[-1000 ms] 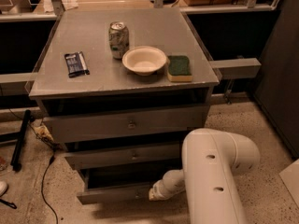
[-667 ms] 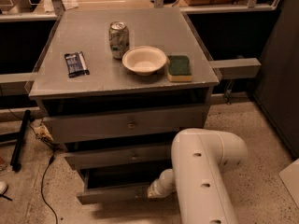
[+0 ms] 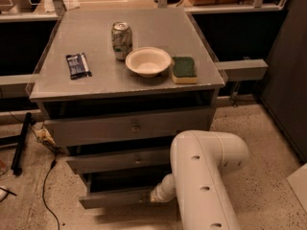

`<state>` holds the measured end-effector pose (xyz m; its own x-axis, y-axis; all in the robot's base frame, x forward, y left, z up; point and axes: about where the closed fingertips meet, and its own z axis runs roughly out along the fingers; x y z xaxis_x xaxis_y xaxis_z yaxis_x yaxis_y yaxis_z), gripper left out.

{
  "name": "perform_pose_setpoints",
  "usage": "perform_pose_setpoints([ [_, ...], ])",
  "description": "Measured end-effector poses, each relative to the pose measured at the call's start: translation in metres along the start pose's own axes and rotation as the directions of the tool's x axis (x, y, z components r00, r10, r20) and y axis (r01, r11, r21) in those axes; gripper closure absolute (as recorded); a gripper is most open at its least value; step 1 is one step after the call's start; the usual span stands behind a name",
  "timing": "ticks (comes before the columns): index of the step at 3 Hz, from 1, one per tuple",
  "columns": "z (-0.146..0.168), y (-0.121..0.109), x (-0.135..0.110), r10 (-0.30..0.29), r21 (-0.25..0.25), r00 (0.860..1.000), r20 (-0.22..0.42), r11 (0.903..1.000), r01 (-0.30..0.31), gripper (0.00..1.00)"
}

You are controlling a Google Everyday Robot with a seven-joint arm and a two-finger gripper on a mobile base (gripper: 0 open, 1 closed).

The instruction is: Close bottom drawer

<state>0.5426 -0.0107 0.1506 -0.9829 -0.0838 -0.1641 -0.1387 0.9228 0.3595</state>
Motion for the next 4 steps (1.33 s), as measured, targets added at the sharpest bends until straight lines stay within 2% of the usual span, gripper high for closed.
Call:
perform_pose_setpoints([
  [2, 0.004, 0.013, -0.01, -0.013, -0.006, 1.0, 0.028, 0.9999, 0.013, 1.0],
  [3, 0.007, 0.03, -0.02, -0.033, -0.021, 0.998, 0.048, 0.9992, 0.034, 1.0],
  [4, 0.008, 0.07, -0.04, -0.081, -0.054, 0.993, 0.089, 0.9948, 0.086, 1.0],
])
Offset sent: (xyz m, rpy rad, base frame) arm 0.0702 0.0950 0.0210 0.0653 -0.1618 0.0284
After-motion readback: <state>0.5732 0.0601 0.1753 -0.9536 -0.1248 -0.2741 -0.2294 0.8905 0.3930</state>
